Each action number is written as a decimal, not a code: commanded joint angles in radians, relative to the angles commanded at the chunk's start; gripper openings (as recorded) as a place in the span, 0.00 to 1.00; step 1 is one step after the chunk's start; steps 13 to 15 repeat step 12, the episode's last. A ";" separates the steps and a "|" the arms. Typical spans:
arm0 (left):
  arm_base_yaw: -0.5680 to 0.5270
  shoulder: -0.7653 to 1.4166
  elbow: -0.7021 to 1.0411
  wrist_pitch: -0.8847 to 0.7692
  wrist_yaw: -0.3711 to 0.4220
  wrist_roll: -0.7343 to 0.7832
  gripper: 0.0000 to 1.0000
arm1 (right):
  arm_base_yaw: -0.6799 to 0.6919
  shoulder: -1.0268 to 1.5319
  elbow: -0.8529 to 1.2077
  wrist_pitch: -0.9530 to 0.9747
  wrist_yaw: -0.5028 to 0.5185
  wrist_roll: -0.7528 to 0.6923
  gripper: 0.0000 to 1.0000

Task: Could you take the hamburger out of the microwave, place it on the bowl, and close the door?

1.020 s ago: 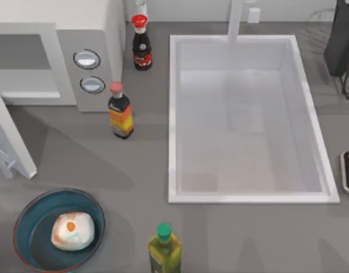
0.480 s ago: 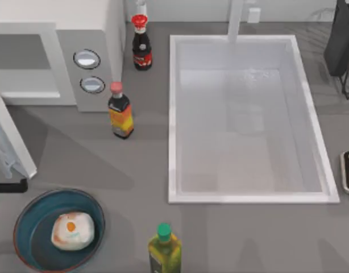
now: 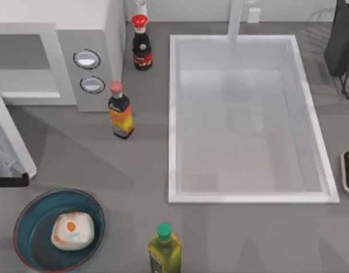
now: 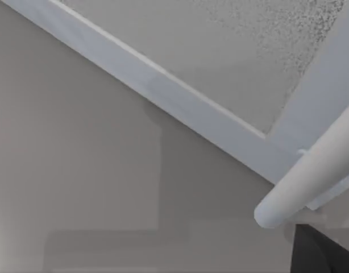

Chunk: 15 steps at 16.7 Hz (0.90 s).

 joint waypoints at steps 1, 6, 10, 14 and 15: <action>-0.003 0.035 0.023 0.015 -0.002 -0.001 0.00 | 0.000 0.000 0.000 0.000 0.000 0.000 1.00; -0.022 0.317 0.175 0.119 -0.013 -0.012 0.00 | 0.000 0.000 0.000 0.000 0.000 0.000 1.00; -0.036 0.458 0.264 0.184 -0.022 -0.019 0.00 | 0.000 0.000 0.000 0.000 0.000 0.000 1.00; -0.037 0.468 0.273 0.189 -0.022 -0.020 0.00 | 0.000 0.000 0.000 0.000 0.000 0.000 1.00; -0.037 0.468 0.273 0.189 -0.022 -0.020 0.00 | 0.000 0.000 0.000 0.000 0.000 0.000 1.00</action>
